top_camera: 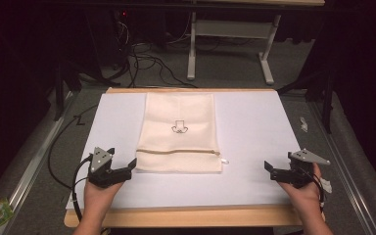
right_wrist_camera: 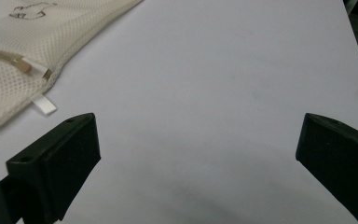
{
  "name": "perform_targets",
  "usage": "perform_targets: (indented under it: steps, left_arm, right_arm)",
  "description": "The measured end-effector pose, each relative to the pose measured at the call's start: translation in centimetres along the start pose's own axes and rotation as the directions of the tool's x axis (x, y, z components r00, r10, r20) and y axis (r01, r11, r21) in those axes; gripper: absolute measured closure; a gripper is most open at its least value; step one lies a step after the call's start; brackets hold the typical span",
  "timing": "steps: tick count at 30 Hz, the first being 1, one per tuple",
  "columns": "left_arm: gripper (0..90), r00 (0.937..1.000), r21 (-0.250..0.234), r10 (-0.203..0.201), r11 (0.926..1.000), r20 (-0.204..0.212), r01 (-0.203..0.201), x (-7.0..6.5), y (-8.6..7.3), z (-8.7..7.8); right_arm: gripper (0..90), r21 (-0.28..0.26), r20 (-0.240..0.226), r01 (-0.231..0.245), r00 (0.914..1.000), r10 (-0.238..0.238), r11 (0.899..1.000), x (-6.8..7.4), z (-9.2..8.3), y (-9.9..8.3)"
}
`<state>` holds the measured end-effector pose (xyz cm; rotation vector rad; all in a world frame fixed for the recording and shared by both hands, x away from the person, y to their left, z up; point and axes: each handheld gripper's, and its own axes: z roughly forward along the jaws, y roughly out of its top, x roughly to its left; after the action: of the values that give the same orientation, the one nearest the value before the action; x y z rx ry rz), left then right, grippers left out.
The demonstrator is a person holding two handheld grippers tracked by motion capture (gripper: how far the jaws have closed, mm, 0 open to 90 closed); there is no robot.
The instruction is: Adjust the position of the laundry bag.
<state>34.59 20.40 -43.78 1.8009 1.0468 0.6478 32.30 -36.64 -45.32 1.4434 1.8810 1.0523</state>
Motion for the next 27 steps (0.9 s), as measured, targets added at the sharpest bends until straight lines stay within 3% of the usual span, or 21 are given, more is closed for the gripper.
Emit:
perform_targets:
  steps: [5, 11, 14, 18, 20, 21, 22, 24, 25, 27]
  left_arm:
    - [15.4, 0.9993, 0.018, -0.031, 0.9994, 0.021, 0.031, -0.1, -0.1, 0.7]
    - [20.8, 0.9986, 0.084, -0.02, 0.9964, 0.049, 0.016, -0.8, -0.1, 2.0]
    - [34.3, 0.9965, 0.126, -0.02, 0.992, 0.081, 0.009, -1.2, -0.2, 3.0]
    - [40.9, 0.9969, 0.152, -0.036, 0.9881, 0.07, 0.025, -1.4, -0.2, 4.0]
    - [43.6, 0.9981, 0.2, -0.027, 0.9797, 0.055, 0.015, -1.6, -0.5, 5.0]
    - [44.6, 0.9981, 0.2, -0.027, 0.9797, 0.055, 0.015, -1.6, -0.5, 5.0]
    - [45.6, 0.999, 0.234, -0.021, 0.9723, 0.04, 0.011, -1.7, -0.8, 5.5]
    - [48.3, 0.999, 0.25, -0.026, 0.9682, 0.037, 0.016, -1.7, -0.9, 5.7]
    - [49.2, 0.9982, 0.289, -0.051, 0.9566, 0.031, 0.039, -1.6, -1.3, 6.0]
    - [51.2, 0.998, 0.308, -0.06, 0.9501, 0.02, 0.051, -1.5, -1.6, 6.0]
  right_arm:
    - [3.1, -0.029, -0.017, -0.032, 0.9994, 0.032, 0.999, -0.4, -0.2, 0.0]
    - [8.8, -0.033, -0.015, -0.02, 0.9997, 0.02, 0.999, -0.2, -0.8, 0.0]
    - [11.5, -0.015, -0.012, -0.013, 0.9998, 0.013, 1.0, 0.0, -0.4, -0.1]
    - [14.8, 0.006, -0.028, 0.009, 0.9996, -0.009, 1.0, 0.5, -0.1, -0.2]
    - [15.6, 0.01, -0.047, 0.027, 0.9986, -0.027, 1.0, 1.1, 0.1, -0.2]
    - [15.6, 0.01, -0.047, 0.027, 0.9986, -0.027, 1.0, 1.1, 0.1, -0.2]
    - [18.7, 0.012, -0.063, 0.037, 0.9974, -0.036, 0.999, 1.6, 0.2, -0.1]
    - [20.2, 0.013, -0.086, 0.059, 0.9946, -0.058, 0.998, 2.3, 0.5, 0.0]
    - [20.2, 0.023, -0.094, 0.06, 0.9939, -0.058, 0.998, 2.7, 0.7, 0.0]
    - [20.1, 0.038, -0.109, 0.068, 0.992, -0.064, 0.997, 3.5, 1.1, 0.1]
